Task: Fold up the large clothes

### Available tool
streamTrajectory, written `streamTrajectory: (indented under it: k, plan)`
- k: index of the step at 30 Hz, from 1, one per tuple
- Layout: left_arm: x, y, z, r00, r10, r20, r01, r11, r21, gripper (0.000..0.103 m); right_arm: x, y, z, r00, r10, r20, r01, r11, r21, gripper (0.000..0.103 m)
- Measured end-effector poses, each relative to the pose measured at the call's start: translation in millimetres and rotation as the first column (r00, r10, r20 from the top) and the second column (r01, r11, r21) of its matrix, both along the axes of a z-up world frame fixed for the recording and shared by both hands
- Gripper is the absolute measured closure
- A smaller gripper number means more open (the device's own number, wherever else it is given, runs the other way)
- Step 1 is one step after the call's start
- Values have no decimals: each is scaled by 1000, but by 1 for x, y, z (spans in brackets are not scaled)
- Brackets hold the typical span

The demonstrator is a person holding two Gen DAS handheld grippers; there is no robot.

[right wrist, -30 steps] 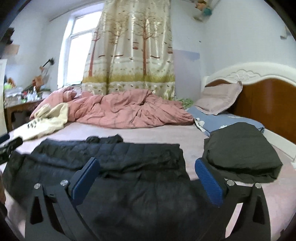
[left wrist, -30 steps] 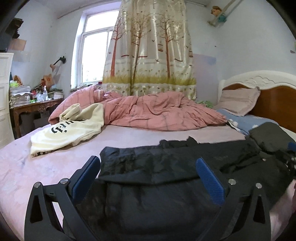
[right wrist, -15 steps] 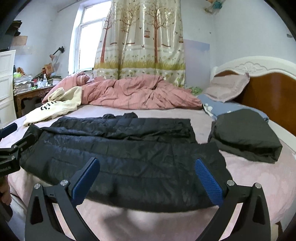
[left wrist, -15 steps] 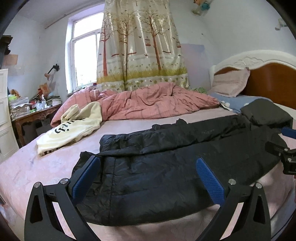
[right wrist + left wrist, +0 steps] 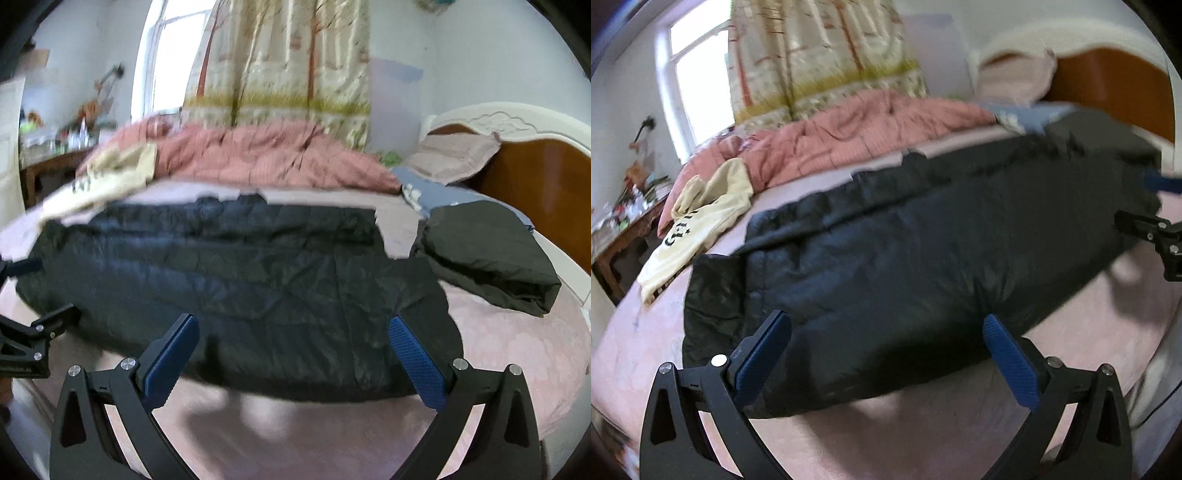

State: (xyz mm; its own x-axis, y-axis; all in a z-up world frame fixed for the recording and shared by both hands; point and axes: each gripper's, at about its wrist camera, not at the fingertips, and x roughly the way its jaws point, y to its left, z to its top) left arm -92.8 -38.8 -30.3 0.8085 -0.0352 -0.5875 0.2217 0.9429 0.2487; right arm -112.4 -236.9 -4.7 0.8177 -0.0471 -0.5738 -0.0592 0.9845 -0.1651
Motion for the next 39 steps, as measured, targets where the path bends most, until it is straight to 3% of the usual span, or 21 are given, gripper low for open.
streamTrajectory:
  k: [6,9,10,14,17,21,23,25,30,34,37,39]
  plan:
    - [1,-17,-19,998,-32,-60,39,993,111,0,-1,20,-16,983,167,-76,-173,982,-80,0]
    - [2,-16,-19,997,-23,-74,31,995,98,0,-1,35,-29,969,204,-138,-223,965,-136,0]
    - [4,-14,-19,997,-8,-75,15,996,92,0,1,41,-36,974,169,-149,-197,959,-203,0]
    - [12,4,-16,993,112,-34,-108,989,98,0,12,43,-39,993,77,-91,-101,952,-290,0]
    - [19,22,-14,982,184,-35,-181,981,67,0,27,41,-42,1000,-4,-30,-8,913,-408,0]
    - [28,36,-20,969,242,-58,-237,968,85,0,36,29,-38,998,-17,-58,-5,938,-348,0]
    - [30,38,-22,966,249,-65,-244,966,87,1,37,25,-35,997,-2,-78,-23,950,-313,6]
    - [31,40,-22,965,253,-73,-248,966,75,13,36,21,-33,996,1,-88,-27,956,-294,19]
    - [26,36,-19,968,248,-33,-242,963,122,73,34,15,-33,996,-19,-84,-4,963,-270,51]
    - [16,39,-9,971,239,1,-237,963,131,84,24,7,-24,996,-30,-87,11,976,-219,72]
    - [0,38,1,971,239,18,-239,959,149,86,8,3,-13,996,-11,-92,-6,983,-181,76]
    - [-12,45,12,971,237,-15,-235,967,99,86,-14,5,-5,997,2,-77,-17,983,-185,76]
